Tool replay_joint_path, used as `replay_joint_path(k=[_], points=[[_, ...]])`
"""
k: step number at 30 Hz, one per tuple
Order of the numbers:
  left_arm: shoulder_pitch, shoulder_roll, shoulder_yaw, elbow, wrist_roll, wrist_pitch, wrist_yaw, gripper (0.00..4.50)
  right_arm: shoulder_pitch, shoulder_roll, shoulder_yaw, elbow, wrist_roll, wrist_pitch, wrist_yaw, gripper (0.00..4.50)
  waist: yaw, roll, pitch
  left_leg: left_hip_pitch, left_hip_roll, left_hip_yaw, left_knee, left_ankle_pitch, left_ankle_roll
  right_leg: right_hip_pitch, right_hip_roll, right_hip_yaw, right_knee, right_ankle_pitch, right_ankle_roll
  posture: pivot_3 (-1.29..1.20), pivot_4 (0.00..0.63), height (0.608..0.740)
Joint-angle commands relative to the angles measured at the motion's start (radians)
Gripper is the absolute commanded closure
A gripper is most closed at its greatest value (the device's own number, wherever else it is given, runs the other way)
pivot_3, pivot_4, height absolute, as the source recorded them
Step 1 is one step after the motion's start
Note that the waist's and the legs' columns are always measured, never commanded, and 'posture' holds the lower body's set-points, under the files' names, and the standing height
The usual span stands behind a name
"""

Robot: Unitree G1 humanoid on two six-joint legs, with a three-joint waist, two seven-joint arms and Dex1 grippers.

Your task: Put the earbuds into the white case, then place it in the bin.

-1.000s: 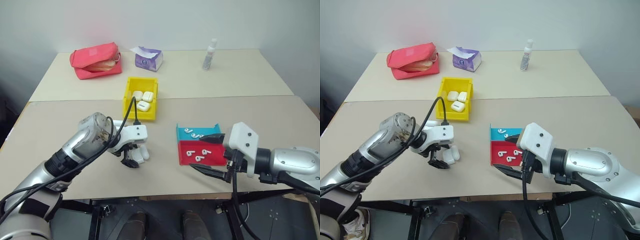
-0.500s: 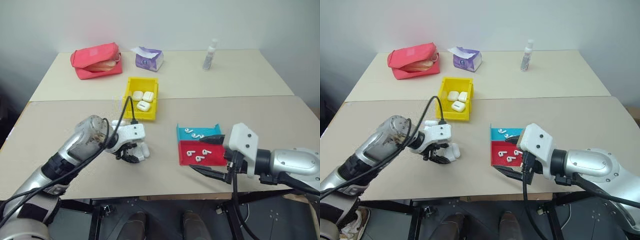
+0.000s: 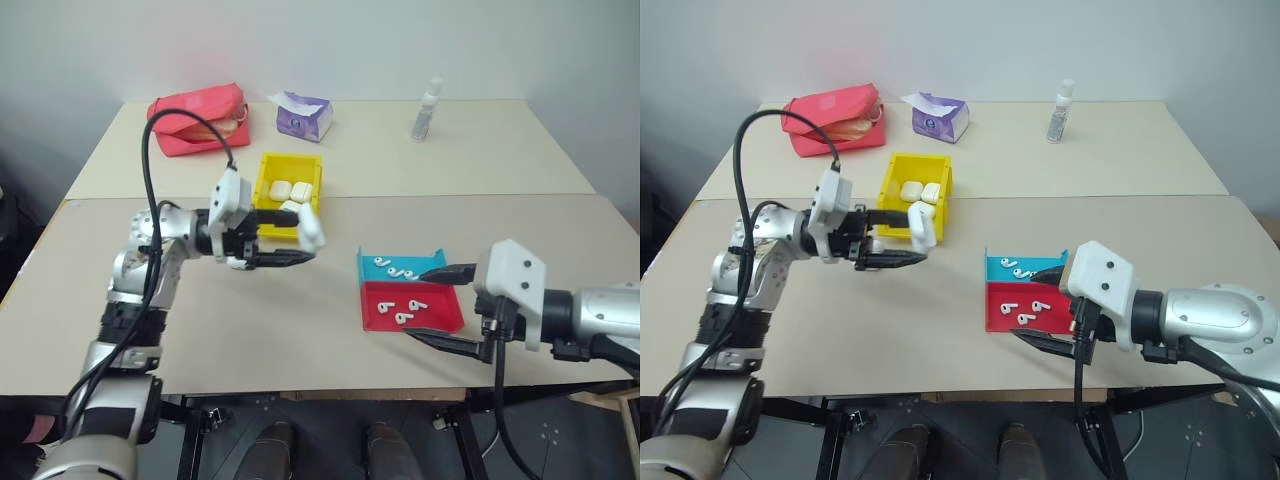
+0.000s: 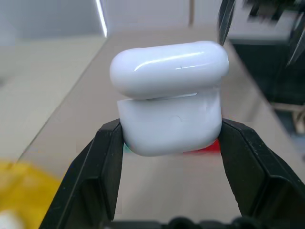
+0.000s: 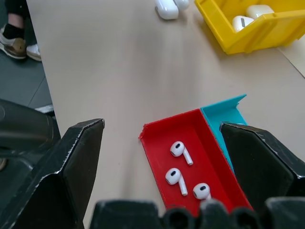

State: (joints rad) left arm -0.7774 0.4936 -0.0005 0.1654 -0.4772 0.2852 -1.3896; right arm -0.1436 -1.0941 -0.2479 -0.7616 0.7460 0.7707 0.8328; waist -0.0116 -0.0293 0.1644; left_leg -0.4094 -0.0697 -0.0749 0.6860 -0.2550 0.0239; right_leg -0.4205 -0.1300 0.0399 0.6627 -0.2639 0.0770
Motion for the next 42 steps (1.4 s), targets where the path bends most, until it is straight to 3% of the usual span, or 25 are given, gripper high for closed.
replay_joint_path(k=[1, 9, 19, 22, 26, 36, 42], points=[[-0.005, -0.073, 0.053, -0.108, -0.164, 0.096, 0.049, 1.77, -0.012, -0.027, -0.047, 0.001, -0.011, -0.022, 0.027, 0.0, -0.002, 0.0, 0.0, 0.0, 0.0, 0.0, 0.0, 0.0, 0.0, 0.0, 0.0, 0.0, 0.0, 0.0, 0.0, 0.0, 0.15, 0.74], [0.028, -0.195, 0.085, -0.219, -0.352, 0.184, 0.126, 1.77, 0.007, -0.036, -0.082, -0.004, -0.023, -0.009, 0.04, 0.0, -0.002, 0.0, 0.0, 0.002, 0.001, 0.0, 0.0, 0.0, 0.0, 0.001, 0.0, 0.001, 0.0, 0.0, 0.0, 0.0, 0.15, 0.74], [0.052, -0.162, 0.034, -0.251, -0.346, 0.156, 0.047, 1.77, -0.083, -0.123, 0.028, -0.011, -0.047, 0.104, -0.01, 0.0, -0.002, 0.0, 0.0, 0.002, 0.001, 0.001, 0.0, 0.0, -0.001, 0.001, 0.0, 0.001, -0.001, 0.0, 0.0, 0.0, 0.15, 0.74], [0.06, -0.162, 0.027, -0.261, -0.346, 0.151, 0.04, 1.77, -0.144, -0.161, 0.099, -0.008, -0.045, 0.128, 0.02, 0.54, -0.002, 0.0, 0.0, 0.002, 0.001, 0.001, -0.001, 0.0, 0.0, 0.001, 0.0, 0.001, -0.005, 0.0, 0.0, 0.0, 0.15, 0.74], [0.098, -0.144, -0.011, -0.258, -0.286, 0.078, -0.025, 1.77, -0.237, -0.18, 0.232, 0.023, -0.093, 0.149, 0.046, 1.78, -0.003, 0.0, 0.0, 0.002, 0.001, 0.001, -0.001, 0.0, -0.001, 0.001, 0.0, 0.001, -0.005, 0.0, 0.0, 0.0, 0.15, 0.74], [0.18, -0.166, -0.057, -0.311, -0.261, 0.025, -0.019, 1.77, -0.473, -0.126, 0.607, 0.181, -0.378, 0.128, 0.141, 1.78, -0.003, 0.001, 0.0, 0.002, 0.001, 0.001, -0.001, 0.0, -0.001, -0.001, 0.0, 0.002, -0.006, 0.0, 0.0, 0.0, 0.15, 0.74], [0.21, -0.162, -0.045, -0.358, -0.259, 0.021, 0.029, 1.77, -0.569, -0.054, 0.707, 0.286, -0.477, 0.122, 0.213, 1.78, -0.003, 0.001, 0.0, 0.001, 0.001, 0.001, -0.002, 0.003, -0.005, -0.002, 0.0, 0.002, -0.006, 0.0, 0.0, 0.0, 0.15, 0.74]])
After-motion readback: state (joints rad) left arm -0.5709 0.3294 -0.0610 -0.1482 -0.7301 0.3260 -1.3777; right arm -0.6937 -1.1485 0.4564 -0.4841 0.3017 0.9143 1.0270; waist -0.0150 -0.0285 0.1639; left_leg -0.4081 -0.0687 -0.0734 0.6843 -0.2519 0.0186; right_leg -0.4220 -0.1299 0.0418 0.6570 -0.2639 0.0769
